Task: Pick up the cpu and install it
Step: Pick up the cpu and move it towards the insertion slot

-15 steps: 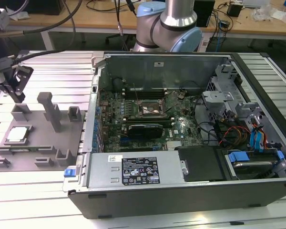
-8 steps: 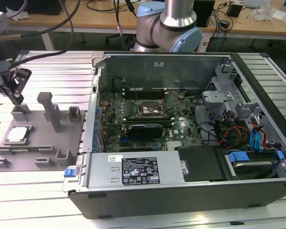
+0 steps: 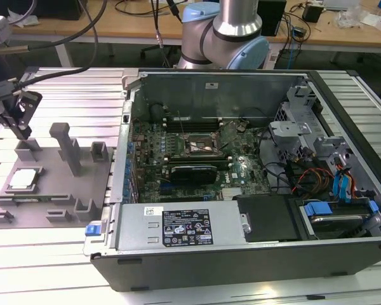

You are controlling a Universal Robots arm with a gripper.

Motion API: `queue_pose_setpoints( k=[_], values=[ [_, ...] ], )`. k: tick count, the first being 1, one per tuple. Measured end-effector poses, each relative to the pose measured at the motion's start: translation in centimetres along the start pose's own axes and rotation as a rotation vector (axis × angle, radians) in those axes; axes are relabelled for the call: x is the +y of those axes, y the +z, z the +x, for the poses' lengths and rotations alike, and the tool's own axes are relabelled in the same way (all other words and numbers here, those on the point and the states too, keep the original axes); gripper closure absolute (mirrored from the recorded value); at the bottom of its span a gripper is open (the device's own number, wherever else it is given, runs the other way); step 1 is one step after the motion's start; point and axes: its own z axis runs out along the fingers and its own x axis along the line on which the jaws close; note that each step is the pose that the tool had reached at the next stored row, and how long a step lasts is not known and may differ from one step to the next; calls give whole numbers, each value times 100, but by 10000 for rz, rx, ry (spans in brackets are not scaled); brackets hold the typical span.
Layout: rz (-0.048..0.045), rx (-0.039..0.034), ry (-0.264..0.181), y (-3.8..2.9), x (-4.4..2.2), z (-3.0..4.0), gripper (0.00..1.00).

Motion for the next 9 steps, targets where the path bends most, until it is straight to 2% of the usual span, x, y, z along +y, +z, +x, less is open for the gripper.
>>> queue_pose_setpoints(
  k=[2,9],
  values=[
    [-1,-2,-1,2,-1,3,89],
    [0,0,0,3,-7,88,89]
  ],
)
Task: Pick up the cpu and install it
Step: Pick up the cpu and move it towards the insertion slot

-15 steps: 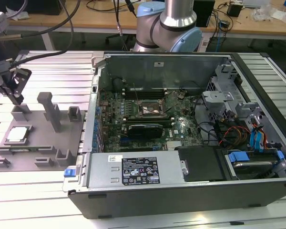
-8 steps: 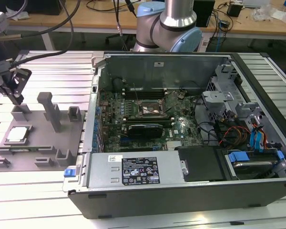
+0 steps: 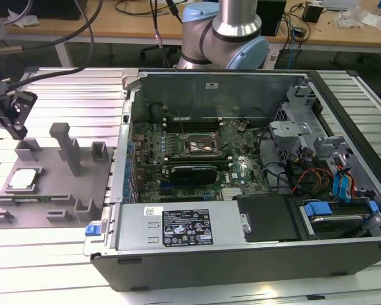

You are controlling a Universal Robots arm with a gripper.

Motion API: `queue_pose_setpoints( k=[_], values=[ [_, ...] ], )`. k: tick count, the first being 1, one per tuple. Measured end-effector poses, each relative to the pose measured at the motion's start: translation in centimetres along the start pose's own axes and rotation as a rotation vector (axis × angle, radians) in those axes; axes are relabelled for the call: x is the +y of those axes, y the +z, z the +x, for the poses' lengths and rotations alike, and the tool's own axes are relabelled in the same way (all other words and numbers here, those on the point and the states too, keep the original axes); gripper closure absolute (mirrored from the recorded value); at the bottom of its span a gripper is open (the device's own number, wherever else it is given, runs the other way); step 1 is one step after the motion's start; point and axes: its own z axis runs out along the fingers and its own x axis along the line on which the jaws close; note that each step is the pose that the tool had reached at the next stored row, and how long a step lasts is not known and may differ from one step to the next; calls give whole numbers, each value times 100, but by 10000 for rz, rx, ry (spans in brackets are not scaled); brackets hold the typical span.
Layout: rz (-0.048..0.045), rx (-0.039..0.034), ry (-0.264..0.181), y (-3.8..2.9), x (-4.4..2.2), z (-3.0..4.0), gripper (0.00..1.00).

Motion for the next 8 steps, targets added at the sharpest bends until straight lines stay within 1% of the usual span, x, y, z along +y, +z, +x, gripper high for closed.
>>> queue_pose_setpoints(
  k=[8],
  values=[
    [-8,0,0,5,-6,67,89]
  ],
)
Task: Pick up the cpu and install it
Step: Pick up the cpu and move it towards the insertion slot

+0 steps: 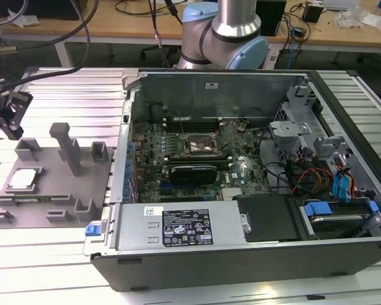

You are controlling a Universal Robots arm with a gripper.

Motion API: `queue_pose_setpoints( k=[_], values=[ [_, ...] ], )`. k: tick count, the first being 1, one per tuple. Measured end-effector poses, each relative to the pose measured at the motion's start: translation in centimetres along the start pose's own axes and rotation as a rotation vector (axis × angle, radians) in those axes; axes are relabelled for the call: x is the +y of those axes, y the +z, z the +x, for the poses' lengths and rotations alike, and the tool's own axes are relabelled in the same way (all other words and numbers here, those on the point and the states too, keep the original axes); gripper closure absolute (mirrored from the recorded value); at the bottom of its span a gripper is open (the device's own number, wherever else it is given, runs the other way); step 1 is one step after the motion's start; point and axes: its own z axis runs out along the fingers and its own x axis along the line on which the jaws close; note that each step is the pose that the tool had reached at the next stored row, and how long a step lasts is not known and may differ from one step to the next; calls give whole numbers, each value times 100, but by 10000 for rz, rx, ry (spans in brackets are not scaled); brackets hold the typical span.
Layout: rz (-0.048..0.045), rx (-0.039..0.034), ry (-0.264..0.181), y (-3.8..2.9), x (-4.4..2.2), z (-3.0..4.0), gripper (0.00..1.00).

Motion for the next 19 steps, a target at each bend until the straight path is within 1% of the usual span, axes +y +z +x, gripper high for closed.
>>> queue_pose_setpoints(
  k=[3,7,11,13,16,17,19],
  values=[
    [-1,-1,1,4,-2,24,89],
    [-2,0,1,22,-6,72,89],
    [-4,-1,0,58,-12,127,89],
    [-2,1,0,100,-17,156,89],
    [-3,0,-1,164,-27,179,89],
    [-3,1,0,196,-39,183,89],
    [-1,2,0,230,-62,185,89]
  ],
)
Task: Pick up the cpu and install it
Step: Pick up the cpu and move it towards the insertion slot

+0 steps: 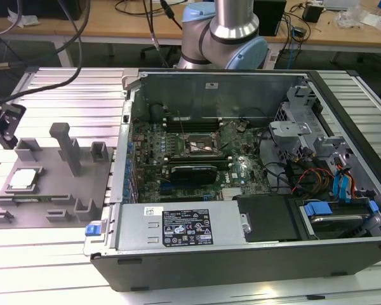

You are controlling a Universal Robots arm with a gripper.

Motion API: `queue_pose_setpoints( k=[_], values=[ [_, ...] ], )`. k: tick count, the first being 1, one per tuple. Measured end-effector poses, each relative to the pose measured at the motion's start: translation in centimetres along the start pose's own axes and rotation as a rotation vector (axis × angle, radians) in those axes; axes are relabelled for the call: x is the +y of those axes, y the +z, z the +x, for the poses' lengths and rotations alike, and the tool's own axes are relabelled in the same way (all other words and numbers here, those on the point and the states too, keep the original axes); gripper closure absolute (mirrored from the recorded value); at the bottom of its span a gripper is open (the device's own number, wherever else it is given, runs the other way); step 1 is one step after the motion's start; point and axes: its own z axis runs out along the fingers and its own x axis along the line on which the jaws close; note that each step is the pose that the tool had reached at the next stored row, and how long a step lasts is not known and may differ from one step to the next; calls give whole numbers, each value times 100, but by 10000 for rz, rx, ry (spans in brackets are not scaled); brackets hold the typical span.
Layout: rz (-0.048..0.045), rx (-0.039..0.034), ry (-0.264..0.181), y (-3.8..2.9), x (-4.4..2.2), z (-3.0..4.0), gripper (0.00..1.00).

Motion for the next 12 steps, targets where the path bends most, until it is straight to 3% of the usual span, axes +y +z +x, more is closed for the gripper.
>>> queue_pose_setpoints(
  k=[6,12],
  values=[
    [-2,-3,-1,138,-107,-3,89],
    [-2,-2,-1,256,-138,3,89]
  ],
)
